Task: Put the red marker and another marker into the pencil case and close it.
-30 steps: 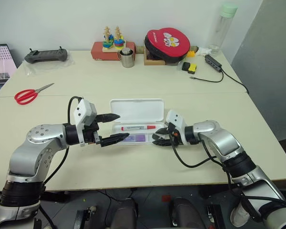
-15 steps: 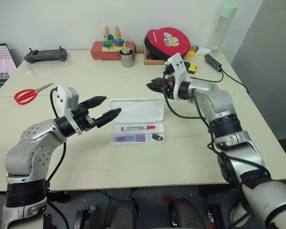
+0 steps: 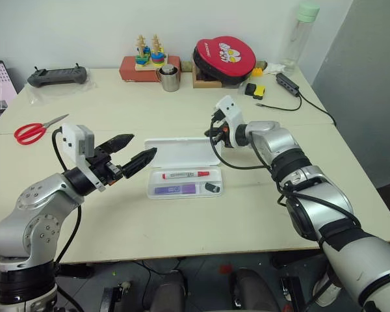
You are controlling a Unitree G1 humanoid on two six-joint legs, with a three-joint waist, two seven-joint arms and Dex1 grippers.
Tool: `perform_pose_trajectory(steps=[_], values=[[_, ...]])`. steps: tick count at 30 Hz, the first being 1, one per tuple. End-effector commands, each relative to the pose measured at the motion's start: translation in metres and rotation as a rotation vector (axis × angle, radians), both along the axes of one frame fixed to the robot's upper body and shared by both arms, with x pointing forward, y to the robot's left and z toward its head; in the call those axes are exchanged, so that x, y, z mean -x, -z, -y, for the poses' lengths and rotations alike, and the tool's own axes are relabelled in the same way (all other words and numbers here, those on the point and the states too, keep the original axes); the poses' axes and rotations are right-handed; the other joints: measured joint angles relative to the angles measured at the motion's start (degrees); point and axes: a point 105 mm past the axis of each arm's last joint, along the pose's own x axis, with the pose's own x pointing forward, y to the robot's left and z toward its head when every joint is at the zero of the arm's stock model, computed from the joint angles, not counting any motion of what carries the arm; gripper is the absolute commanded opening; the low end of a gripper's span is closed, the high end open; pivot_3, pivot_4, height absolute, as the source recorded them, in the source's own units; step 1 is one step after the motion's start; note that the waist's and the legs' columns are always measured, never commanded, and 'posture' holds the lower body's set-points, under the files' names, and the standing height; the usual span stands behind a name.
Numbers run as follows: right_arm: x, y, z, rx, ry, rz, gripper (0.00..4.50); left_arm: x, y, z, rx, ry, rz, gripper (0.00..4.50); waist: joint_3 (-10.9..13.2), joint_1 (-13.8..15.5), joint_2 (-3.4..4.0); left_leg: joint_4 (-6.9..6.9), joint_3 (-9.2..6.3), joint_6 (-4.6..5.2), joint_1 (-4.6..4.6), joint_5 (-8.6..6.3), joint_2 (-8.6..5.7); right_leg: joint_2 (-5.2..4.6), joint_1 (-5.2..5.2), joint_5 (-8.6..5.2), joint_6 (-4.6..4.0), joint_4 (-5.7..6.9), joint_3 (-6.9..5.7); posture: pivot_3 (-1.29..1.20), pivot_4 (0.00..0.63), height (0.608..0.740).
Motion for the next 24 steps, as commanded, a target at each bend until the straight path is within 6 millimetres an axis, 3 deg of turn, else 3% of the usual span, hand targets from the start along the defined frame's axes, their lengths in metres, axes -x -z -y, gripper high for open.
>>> perform_pose_trajectory(steps=[1, 5, 7, 12, 16, 18, 21, 23, 24], values=[[0.026, -0.018, -0.016, -0.014, -0.204, 0.056, 0.02, 0.011, -0.017, -0.002, -0.025, 0.033, 0.055, 4.50, 0.00, -0.17, 0.00, 0.00, -0.01, 0.00, 0.00, 0.00, 0.02, 0.02, 0.00, 0.00, 0.00, 0.01, 0.00, 0.00, 0.150, 0.740], [0.054, 0.000, -0.024, 0.029, -0.344, 0.060, 0.02, 0.015, -0.011, -0.005, -0.064, 0.057, 0.018, 4.50, -0.01, -0.18, -0.01, 0.00, -0.06, 0.00, 0.03, 0.00, 0.03, 0.05, 0.02, -0.02, 0.01, 0.03, -0.03, 0.00, 0.150, 0.740], [0.066, 0.019, -0.026, 0.079, -0.382, 0.047, 0.02, 0.016, -0.005, -0.005, -0.094, 0.068, -0.008, 4.50, -0.02, -0.30, -0.03, 0.01, -0.04, -0.01, 0.06, 0.00, 0.07, 0.08, 0.02, -0.04, 0.03, 0.02, -0.01, 0.00, 0.150, 0.740], [0.082, 0.074, -0.025, 0.229, -0.389, 0.010, 0.02, 0.016, 0.000, -0.002, -0.113, 0.090, -0.028, 4.50, -0.02, -0.44, -0.03, 0.01, -0.01, -0.01, 0.09, 0.00, 0.29, 0.29, 0.00, -0.05, 0.00, 0.02, 0.00, 0.00, 0.150, 0.740], [0.086, 0.102, -0.017, 0.290, -0.356, -0.024, 0.02, 0.014, 0.005, 0.002, -0.096, 0.100, -0.055, 4.50, -0.07, -0.39, -0.07, 0.02, 0.03, -0.02, 0.30, 0.00, 0.65, 0.62, 0.14, -0.03, -0.12, 0.00, 0.00, 0.00, 0.150, 0.740], [0.087, 0.093, -0.016, 0.211, -0.332, -0.036, 0.02, 0.012, 0.007, 0.004, -0.095, 0.097, -0.063, 4.50, -0.08, -0.37, -0.08, -0.05, 0.03, -0.04, 0.62, -0.02, 0.72, 0.66, 0.41, -0.12, -0.30, 0.00, -0.01, 0.00, 0.150, 0.740], [0.088, 0.057, -0.016, -0.005, -0.309, -0.017, 0.02, 0.004, 0.011, 0.001, -0.106, 0.053, -0.071, 4.50, -0.08, -0.09, -0.09, -0.07, 0.06, -0.06, 0.76, -0.03, 0.75, 0.66, 0.51, -0.29, -0.59, 0.02, 0.02, 0.00, 0.150, 0.740], [0.078, 0.030, 0.002, -0.147, -0.211, 0.013, 0.02, -0.008, 0.013, -0.006, -0.105, -0.028, -0.067, 4.50, -0.04, 0.50, -0.06, -0.07, 0.08, -0.07, 0.75, -0.04, 0.75, 0.67, 0.50, -0.29, -0.58, 0.02, 0.03, 0.00, 0.150, 0.740], [0.075, 0.020, 0.013, -0.195, -0.165, 0.014, 0.38, -0.014, 0.015, -0.012, -0.109, -0.076, -0.069, 4.50, -0.04, 0.72, -0.06, -0.06, 0.08, -0.07, 0.70, -0.03, 0.75, 0.67, 0.47, -0.28, -0.56, 0.02, 0.03, 0.00, 0.150, 0.740]])
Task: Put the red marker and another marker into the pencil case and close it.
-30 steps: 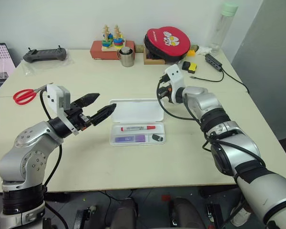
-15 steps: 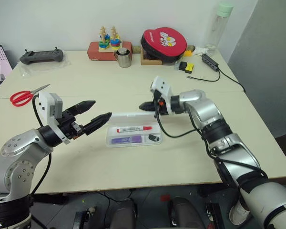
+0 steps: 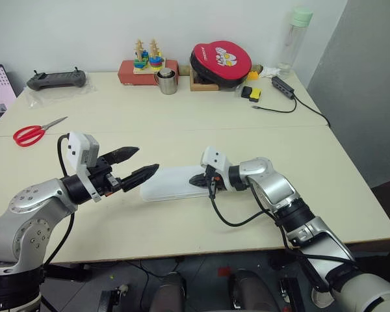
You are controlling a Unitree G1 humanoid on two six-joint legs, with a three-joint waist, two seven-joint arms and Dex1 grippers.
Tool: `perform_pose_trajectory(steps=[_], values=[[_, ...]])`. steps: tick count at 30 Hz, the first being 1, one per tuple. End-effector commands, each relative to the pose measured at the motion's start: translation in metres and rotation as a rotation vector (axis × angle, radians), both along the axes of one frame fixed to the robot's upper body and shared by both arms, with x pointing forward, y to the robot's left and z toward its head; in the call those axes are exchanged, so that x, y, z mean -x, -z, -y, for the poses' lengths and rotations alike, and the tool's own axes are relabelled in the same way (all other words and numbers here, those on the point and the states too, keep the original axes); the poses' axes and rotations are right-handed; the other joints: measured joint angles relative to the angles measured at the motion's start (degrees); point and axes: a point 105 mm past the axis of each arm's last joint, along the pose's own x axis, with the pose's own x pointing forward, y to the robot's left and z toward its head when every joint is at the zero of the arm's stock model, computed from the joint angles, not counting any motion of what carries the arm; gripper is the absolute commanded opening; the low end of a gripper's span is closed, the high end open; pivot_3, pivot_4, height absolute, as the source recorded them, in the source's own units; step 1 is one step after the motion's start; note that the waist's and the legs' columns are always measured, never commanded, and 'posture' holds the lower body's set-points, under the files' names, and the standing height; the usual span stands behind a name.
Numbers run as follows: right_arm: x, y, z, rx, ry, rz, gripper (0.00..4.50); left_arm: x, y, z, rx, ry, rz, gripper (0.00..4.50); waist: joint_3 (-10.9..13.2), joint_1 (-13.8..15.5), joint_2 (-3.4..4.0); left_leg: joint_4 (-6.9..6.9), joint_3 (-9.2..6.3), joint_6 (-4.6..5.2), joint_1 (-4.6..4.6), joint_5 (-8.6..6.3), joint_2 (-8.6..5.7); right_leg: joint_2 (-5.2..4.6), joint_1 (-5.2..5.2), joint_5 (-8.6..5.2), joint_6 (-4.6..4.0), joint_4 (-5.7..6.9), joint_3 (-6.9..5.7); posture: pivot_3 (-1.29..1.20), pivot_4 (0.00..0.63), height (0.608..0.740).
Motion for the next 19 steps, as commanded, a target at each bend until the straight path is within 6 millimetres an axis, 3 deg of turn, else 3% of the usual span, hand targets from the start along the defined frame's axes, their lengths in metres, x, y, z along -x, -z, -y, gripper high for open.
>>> perform_pose_trajectory(steps=[1, 4, 8, 16, 19], values=[[-0.014, -0.053, 0.033, -0.211, 0.145, 0.043, 0.53, -0.020, -0.001, -0.017, -0.033, -0.156, 0.033, 4.50, 0.01, 0.32, 0.02, 0.00, 0.02, 0.00, -0.06, 0.00, 0.00, 0.00, -0.06, 0.02, 0.03, 0.00, 0.01, 0.00, 0.150, 0.740], [-0.020, -0.067, 0.062, -0.270, 0.261, 0.030, 1.33, -0.030, 0.002, -0.030, -0.037, -0.240, 0.045, 4.50, 0.01, 0.59, 0.01, 0.01, 0.04, 0.00, -0.11, 0.00, 0.00, 0.01, -0.08, 0.20, 0.33, -0.05, 0.02, 0.00, 0.150, 0.740], [-0.018, -0.067, 0.105, -0.235, 0.373, 0.045, 2.38, -0.037, 0.009, -0.054, -0.080, -0.349, 0.044, 4.50, 0.00, 0.59, 0.00, -0.02, 0.05, -0.06, -0.15, -0.04, 0.00, 0.00, -0.10, 0.17, 0.30, -0.13, 0.00, 0.00, 0.150, 0.740], [-0.021, -0.067, 0.132, -0.192, 0.463, 0.065, 4.33, -0.034, 0.011, -0.108, -0.168, -0.486, 0.045, 4.50, 0.01, 0.02, 0.01, -0.03, 0.21, -0.10, -0.31, -0.09, 0.08, 0.01, -0.35, 0.14, 0.25, -0.13, 0.05, 0.00, 0.150, 0.740], [-0.024, -0.070, 0.132, -0.189, 0.465, 0.079, 4.48, -0.031, 0.014, -0.116, -0.192, -0.474, 0.024, 4.50, 0.01, 0.16, 0.01, -0.02, 0.21, -0.11, -0.32, -0.09, 0.08, 0.01, -0.37, 0.13, 0.25, -0.13, 0.04, 0.00, 0.150, 0.740]])
